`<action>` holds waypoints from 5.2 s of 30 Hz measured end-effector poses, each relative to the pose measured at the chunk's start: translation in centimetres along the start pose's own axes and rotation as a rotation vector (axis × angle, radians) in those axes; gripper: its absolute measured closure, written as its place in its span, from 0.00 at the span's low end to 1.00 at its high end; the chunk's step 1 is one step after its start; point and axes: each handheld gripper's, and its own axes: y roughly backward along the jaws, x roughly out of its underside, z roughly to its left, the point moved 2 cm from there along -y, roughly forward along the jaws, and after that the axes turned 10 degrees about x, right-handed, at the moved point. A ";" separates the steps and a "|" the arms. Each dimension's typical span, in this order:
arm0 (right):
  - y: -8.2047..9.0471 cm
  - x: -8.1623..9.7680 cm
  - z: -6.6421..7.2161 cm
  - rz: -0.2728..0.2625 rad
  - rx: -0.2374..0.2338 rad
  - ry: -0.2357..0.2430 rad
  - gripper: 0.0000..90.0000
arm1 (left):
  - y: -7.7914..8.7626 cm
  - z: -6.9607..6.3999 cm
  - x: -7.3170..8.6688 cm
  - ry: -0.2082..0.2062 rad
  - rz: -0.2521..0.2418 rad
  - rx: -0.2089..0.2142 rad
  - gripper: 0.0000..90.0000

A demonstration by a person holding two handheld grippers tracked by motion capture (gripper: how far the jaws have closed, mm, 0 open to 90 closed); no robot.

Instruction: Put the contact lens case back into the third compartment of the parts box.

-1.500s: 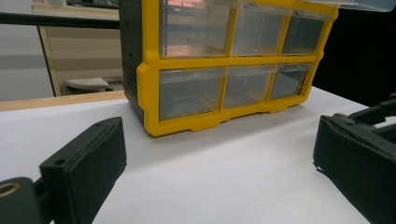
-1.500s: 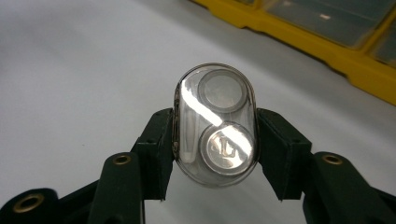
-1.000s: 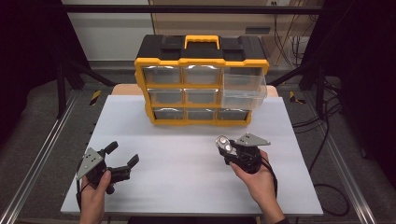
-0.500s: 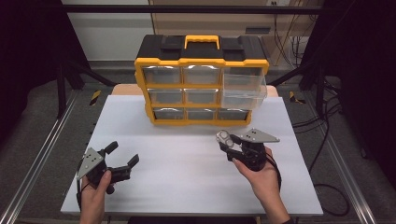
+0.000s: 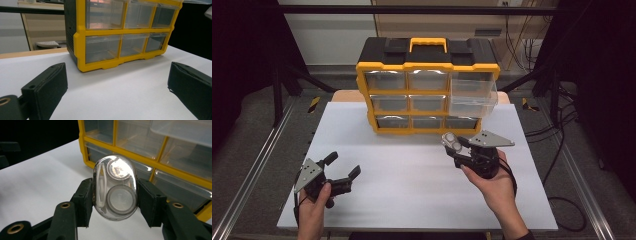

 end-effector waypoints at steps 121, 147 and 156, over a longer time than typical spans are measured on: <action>2.7 -12.7 -8.6 -0.196 0.210 -0.116 0.54 | 0.1 0.0 0.0 0.004 -0.003 -0.001 0.03; 2.0 -12.6 -8.9 -0.159 0.200 -0.123 0.54 | 0.1 0.0 0.0 0.001 -0.002 0.000 0.03; 1.4 -12.3 -8.5 -0.139 0.184 -0.120 0.54 | 0.2 0.0 -0.1 0.002 -0.003 -0.001 0.03</action>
